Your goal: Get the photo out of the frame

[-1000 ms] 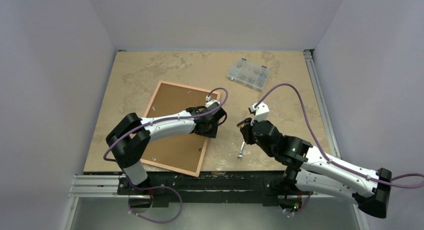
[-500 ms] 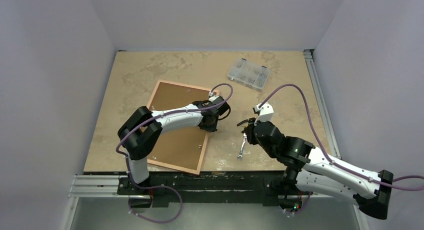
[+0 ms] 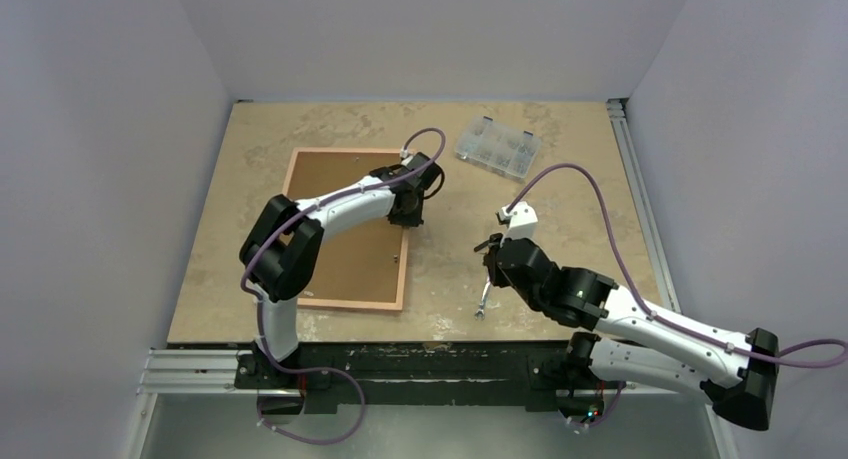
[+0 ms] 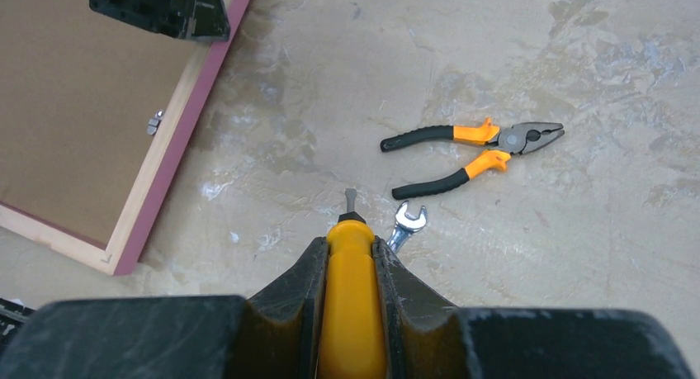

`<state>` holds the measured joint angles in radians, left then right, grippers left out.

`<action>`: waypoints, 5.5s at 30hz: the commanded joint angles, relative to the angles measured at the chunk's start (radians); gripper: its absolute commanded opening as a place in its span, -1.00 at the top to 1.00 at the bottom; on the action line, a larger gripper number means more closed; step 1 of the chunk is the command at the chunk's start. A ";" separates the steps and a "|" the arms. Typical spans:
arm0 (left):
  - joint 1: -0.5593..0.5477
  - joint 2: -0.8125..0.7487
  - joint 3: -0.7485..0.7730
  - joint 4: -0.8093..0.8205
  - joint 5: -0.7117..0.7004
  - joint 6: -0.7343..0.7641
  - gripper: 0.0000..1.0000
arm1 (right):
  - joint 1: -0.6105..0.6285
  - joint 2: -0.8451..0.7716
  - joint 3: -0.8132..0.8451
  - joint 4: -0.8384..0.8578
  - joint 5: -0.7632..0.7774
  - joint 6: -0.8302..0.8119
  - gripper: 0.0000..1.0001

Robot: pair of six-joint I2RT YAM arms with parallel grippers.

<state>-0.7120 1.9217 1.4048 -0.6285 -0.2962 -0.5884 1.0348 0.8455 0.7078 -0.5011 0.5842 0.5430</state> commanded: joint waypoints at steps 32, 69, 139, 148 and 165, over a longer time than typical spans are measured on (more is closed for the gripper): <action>0.092 -1.449 -0.088 -0.708 -0.384 0.066 -0.51 | 0.065 0.712 0.429 0.522 -0.502 -0.144 1.00; 0.092 -1.596 -0.311 -0.582 -0.382 0.038 -0.53 | 0.080 1.186 0.836 0.735 -0.711 -0.163 1.00; 0.092 -1.633 -0.325 -0.531 -0.278 0.091 -0.56 | 0.140 1.353 1.279 0.382 -0.434 -0.258 1.00; 0.091 -1.597 -0.349 -0.488 -0.204 0.032 -0.57 | -0.037 0.852 0.669 0.382 -0.222 -0.236 1.00; 0.090 -1.338 -0.396 -0.302 0.070 -0.111 -0.57 | -1.350 0.353 -0.133 0.672 -1.033 0.262 1.00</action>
<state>-0.6228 0.5381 1.0096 -1.0225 -0.3168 -0.6498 -0.1074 1.1515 0.6960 -0.0570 -0.0807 0.5732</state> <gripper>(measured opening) 0.787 0.173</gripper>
